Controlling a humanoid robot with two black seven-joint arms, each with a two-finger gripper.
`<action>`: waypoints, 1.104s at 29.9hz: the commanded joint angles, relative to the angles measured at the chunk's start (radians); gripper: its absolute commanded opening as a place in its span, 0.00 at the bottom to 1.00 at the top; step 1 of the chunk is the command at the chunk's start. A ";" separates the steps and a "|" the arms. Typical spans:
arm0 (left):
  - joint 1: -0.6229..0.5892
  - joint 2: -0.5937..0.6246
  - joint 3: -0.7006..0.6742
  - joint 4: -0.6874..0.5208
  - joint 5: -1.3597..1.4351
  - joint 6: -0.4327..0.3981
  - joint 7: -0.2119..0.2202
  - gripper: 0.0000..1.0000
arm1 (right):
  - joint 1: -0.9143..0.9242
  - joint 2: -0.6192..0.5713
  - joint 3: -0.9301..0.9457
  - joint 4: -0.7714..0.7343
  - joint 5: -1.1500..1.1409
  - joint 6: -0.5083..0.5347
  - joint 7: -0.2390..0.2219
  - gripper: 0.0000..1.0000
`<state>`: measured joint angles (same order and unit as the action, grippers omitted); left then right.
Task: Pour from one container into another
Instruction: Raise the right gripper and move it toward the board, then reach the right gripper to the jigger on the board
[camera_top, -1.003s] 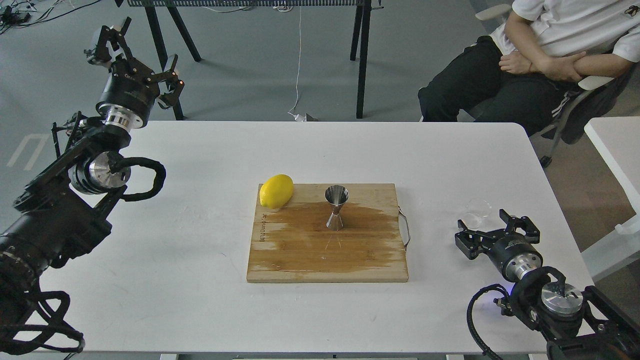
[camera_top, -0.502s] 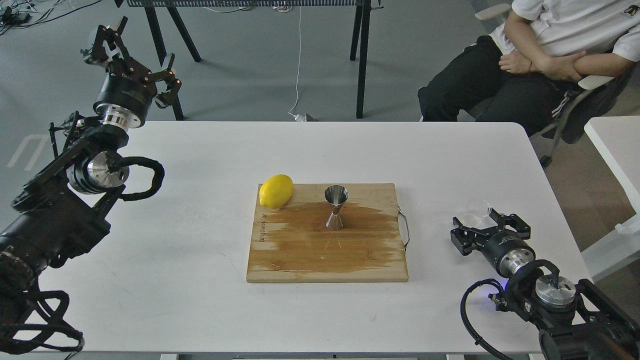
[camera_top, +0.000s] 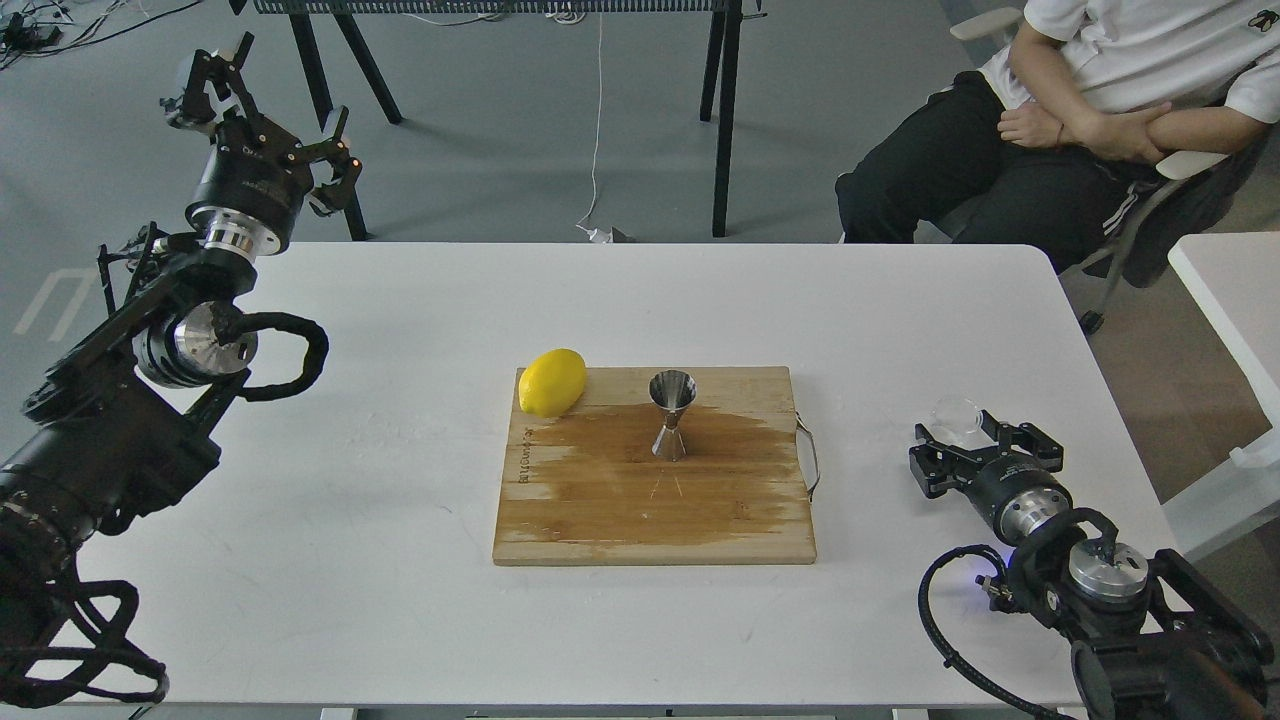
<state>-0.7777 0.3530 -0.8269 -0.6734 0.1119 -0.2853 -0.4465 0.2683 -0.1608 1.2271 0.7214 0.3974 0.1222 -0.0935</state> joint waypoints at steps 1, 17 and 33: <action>0.000 0.000 0.000 0.000 0.000 0.000 0.000 1.00 | 0.003 0.009 0.002 0.001 0.000 0.002 0.000 0.45; -0.002 0.009 0.000 -0.002 0.000 0.000 0.000 1.00 | -0.012 -0.091 -0.037 0.304 -0.008 -0.047 -0.002 0.32; 0.000 0.023 0.000 -0.003 0.000 0.001 0.000 1.00 | 0.124 -0.080 -0.208 0.630 -0.374 -0.326 0.006 0.32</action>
<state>-0.7789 0.3719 -0.8268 -0.6763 0.1120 -0.2837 -0.4465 0.3682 -0.2827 1.0732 1.3340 0.1162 -0.1740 -0.0915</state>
